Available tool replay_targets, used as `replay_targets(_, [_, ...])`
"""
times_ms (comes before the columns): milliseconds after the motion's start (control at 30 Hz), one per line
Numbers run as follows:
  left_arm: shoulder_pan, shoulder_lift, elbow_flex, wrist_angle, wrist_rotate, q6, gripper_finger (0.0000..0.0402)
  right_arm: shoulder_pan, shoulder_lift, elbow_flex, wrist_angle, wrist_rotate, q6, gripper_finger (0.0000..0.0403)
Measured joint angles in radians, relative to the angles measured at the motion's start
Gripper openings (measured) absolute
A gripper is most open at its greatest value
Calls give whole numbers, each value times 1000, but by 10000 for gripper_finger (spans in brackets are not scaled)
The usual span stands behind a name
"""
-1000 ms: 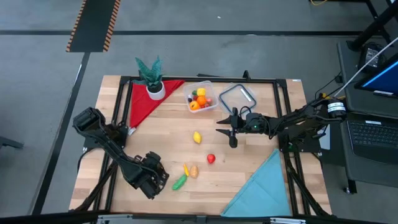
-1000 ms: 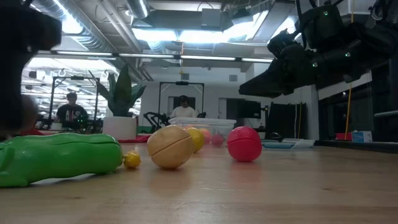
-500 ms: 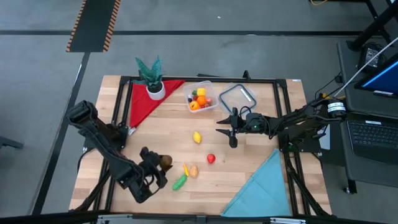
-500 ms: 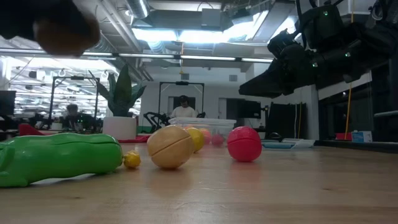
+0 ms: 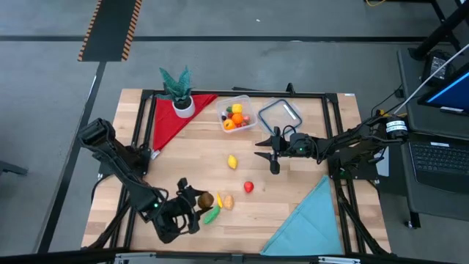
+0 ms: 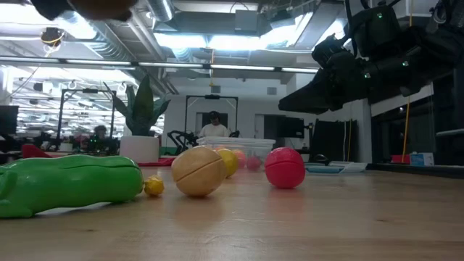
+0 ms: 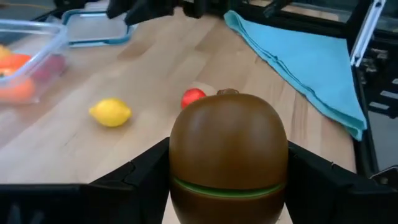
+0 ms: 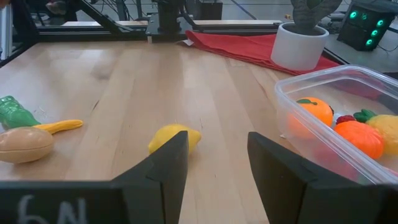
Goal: Pick and placing Produce into tupperware
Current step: Put the brown kiwi into the transparent container
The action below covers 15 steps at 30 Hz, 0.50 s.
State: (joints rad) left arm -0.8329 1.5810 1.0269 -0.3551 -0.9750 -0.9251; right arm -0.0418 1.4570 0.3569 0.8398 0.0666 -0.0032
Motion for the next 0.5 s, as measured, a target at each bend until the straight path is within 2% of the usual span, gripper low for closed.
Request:
replay_targets(200, [88, 0, -166, 365, 126, 207, 238, 0, 0, 0, 0, -38, 2, 168])
replay_targets(300, [124, 1, -243, 527, 144, 295, 238, 0, 0, 0, -2, -45, 3, 168])
replay_targets(500, [169, 0, -321, 749, 208, 462, 238, 0, 0, 0, -13, -45, 0, 168])
